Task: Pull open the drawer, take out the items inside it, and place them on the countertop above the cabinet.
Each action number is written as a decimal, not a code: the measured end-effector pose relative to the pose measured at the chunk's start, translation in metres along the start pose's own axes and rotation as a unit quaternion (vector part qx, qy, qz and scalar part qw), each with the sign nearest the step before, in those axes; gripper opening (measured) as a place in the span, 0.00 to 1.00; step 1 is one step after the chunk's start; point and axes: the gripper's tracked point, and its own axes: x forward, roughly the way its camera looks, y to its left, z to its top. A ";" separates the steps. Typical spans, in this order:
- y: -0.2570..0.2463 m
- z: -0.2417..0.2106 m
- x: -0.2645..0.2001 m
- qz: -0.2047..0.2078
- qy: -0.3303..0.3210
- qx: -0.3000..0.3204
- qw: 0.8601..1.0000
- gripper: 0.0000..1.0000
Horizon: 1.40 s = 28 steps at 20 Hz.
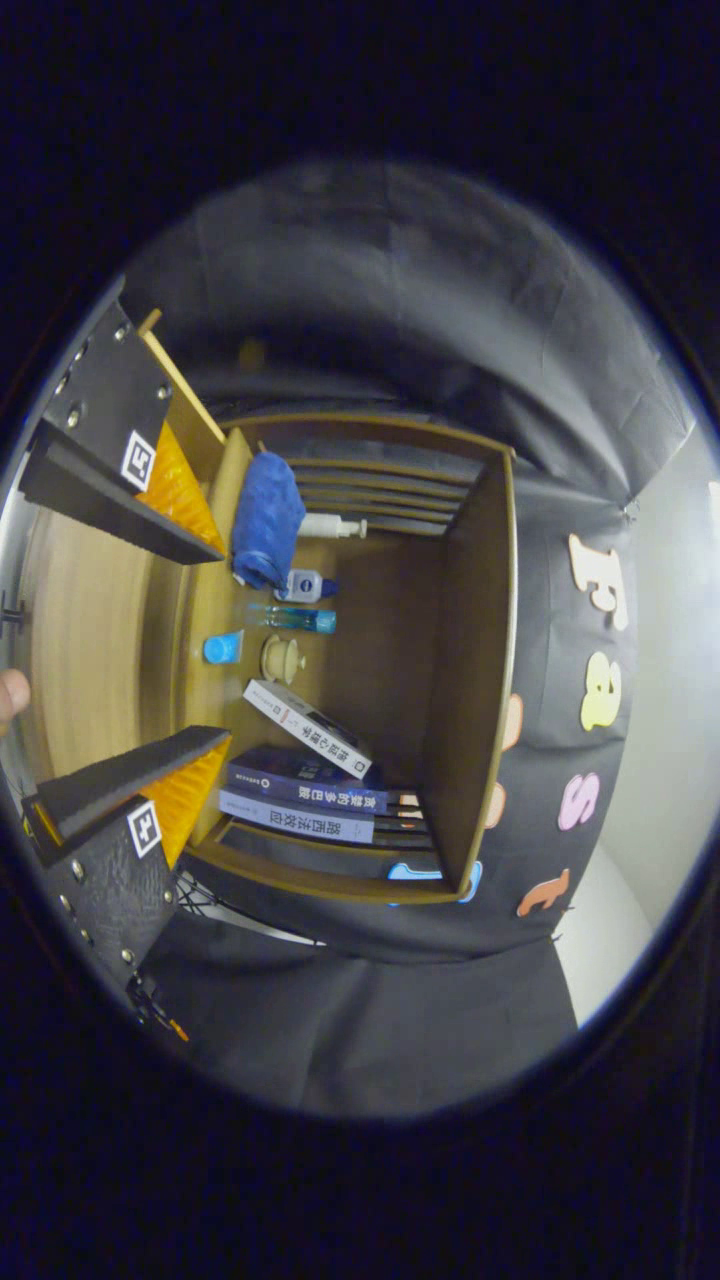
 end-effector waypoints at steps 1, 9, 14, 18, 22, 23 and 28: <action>0.002 -0.006 -0.013 -0.002 -0.009 -0.008 1.000 0.98; 0.004 -0.078 -0.077 -0.017 -0.034 -0.024 0.999 0.96; 0.018 -0.102 -0.100 -0.003 -0.002 0.003 1.000 0.97; 0.005 -0.135 -0.100 -0.016 0.023 0.033 0.999 0.97; -0.005 -0.157 -0.086 -0.030 0.026 0.038 0.998 0.97; 0.002 -0.164 -0.080 -0.020 0.035 0.033 0.999 0.97; 0.020 -0.190 -0.074 -0.012 0.071 0.023 0.997 0.97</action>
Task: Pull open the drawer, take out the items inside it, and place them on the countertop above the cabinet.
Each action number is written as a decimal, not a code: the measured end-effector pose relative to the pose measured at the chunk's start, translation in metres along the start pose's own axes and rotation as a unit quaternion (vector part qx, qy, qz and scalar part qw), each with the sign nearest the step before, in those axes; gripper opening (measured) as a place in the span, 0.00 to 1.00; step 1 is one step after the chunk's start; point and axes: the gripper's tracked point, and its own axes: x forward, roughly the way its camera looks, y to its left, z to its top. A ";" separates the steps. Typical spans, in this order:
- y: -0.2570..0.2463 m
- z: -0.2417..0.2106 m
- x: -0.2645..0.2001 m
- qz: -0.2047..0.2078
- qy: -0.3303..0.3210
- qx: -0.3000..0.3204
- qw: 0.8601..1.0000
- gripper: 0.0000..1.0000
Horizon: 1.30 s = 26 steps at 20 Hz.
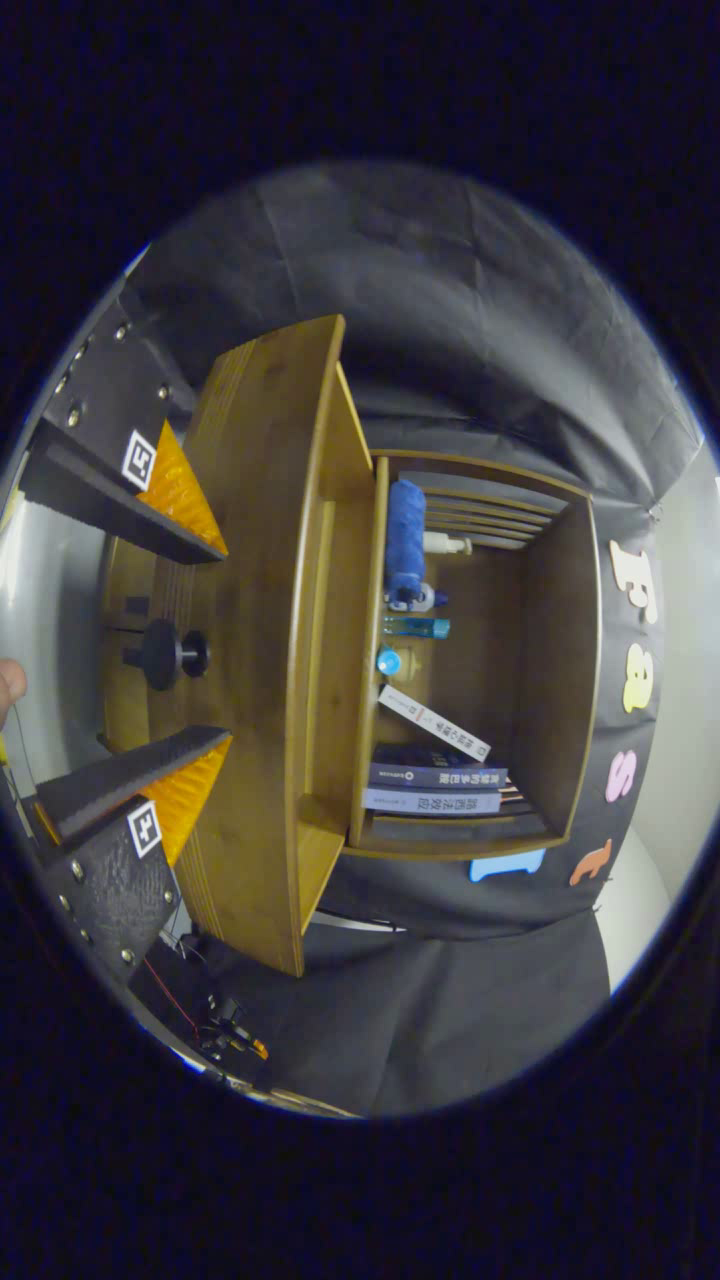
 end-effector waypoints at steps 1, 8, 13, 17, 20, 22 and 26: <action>0.004 -0.001 0.005 0.003 0.004 -0.001 1.000 0.97; 0.005 -0.001 0.035 -0.025 -0.004 -0.026 0.999 0.97; 0.019 0.004 0.054 -0.019 -0.001 -0.028 0.999 0.96; 0.029 0.007 0.075 -0.022 0.003 -0.033 0.999 0.98; 0.034 0.011 0.092 -0.033 0.001 -0.034 0.999 0.99; 0.037 0.016 0.097 -0.040 -0.005 -0.037 0.998 0.99; 0.046 0.027 0.108 -0.033 -0.021 -0.044 0.998 0.99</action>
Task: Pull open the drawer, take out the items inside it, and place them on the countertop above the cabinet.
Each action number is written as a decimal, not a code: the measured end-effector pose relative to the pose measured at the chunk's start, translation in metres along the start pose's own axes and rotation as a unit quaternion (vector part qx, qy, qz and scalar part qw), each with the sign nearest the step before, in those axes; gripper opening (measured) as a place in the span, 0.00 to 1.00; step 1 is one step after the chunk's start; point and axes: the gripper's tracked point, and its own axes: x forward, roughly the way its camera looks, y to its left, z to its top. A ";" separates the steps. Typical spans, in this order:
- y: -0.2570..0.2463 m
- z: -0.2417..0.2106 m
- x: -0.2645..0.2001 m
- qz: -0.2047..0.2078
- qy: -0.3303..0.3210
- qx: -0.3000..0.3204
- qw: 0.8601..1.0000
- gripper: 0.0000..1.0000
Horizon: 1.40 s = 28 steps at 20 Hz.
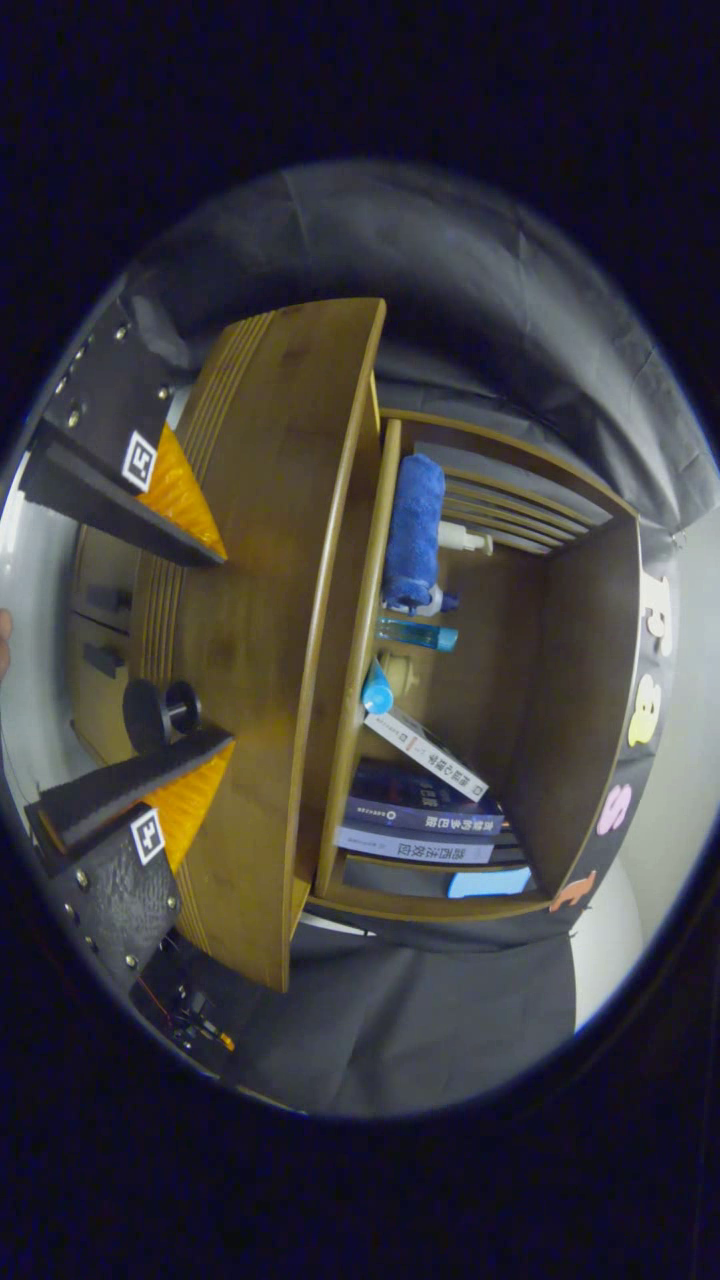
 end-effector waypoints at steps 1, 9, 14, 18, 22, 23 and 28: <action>0.003 0.001 0.003 0.000 0.000 -0.007 1.000 0.99; 0.003 0.002 0.032 0.002 0.004 0.000 1.000 0.99; 0.006 0.005 0.051 0.003 0.010 0.011 1.000 0.99; 0.006 0.006 0.067 0.004 0.008 0.009 1.000 0.99; 0.008 0.007 0.089 0.006 0.006 0.003 1.000 0.99; 0.008 0.007 0.093 0.007 0.005 0.002 1.000 0.99; 0.009 0.011 0.114 0.008 -0.031 -0.013 0.999 0.99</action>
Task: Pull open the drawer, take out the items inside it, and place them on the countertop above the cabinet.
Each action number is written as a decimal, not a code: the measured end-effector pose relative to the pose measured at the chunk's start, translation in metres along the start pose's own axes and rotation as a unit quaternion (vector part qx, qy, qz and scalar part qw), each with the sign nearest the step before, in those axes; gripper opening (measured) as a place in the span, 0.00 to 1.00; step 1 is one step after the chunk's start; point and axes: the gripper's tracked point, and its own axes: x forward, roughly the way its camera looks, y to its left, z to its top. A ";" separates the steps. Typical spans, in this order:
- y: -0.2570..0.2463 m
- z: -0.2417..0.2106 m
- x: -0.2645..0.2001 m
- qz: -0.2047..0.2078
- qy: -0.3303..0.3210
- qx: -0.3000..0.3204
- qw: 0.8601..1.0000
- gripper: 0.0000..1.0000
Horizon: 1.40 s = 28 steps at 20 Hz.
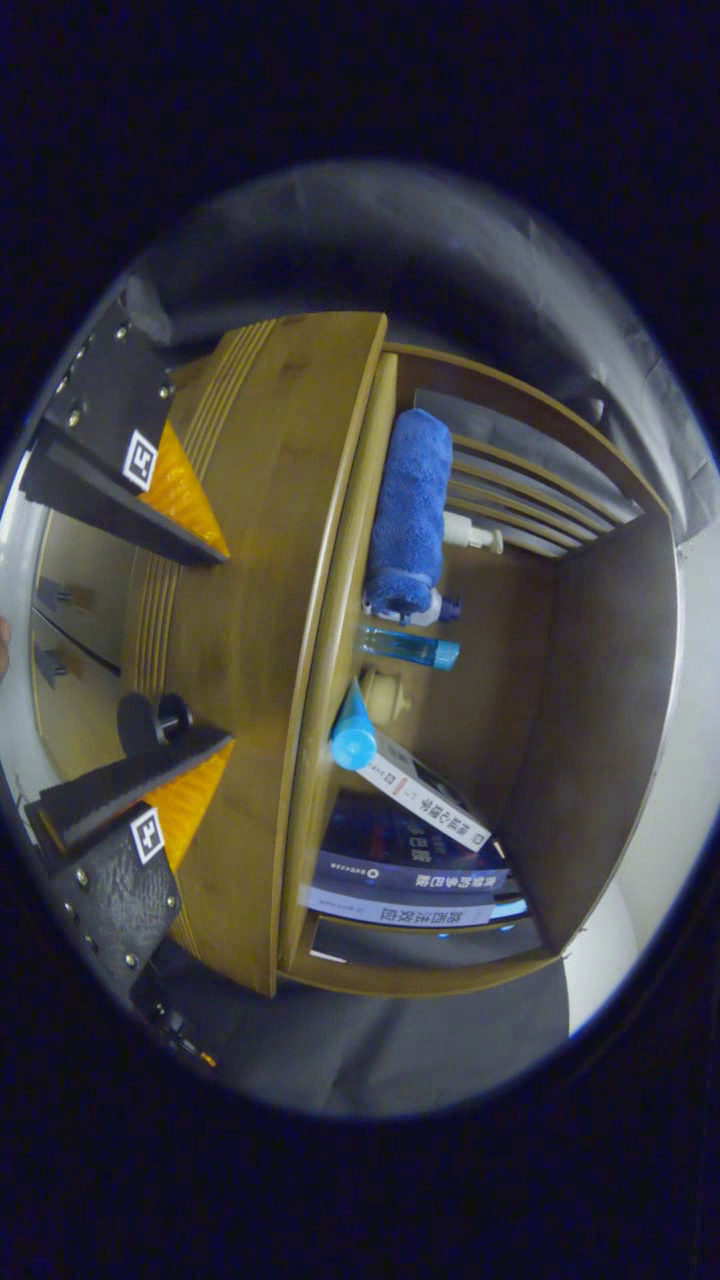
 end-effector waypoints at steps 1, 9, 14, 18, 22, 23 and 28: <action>0.000 0.000 0.005 0.001 -0.014 -0.007 1.000 0.99; 0.001 0.000 0.013 0.007 -0.019 -0.012 1.000 0.99; 0.005 0.014 -0.013 0.032 0.000 -0.009 0.999 0.96; 0.000 0.049 -0.047 0.027 0.013 0.037 0.999 0.96; 0.002 0.105 -0.084 0.059 -0.004 0.065 0.996 0.96; 0.001 0.123 -0.096 0.067 -0.014 0.062 0.996 0.96; -0.017 0.196 -0.152 0.105 -0.053 0.112 0.987 0.96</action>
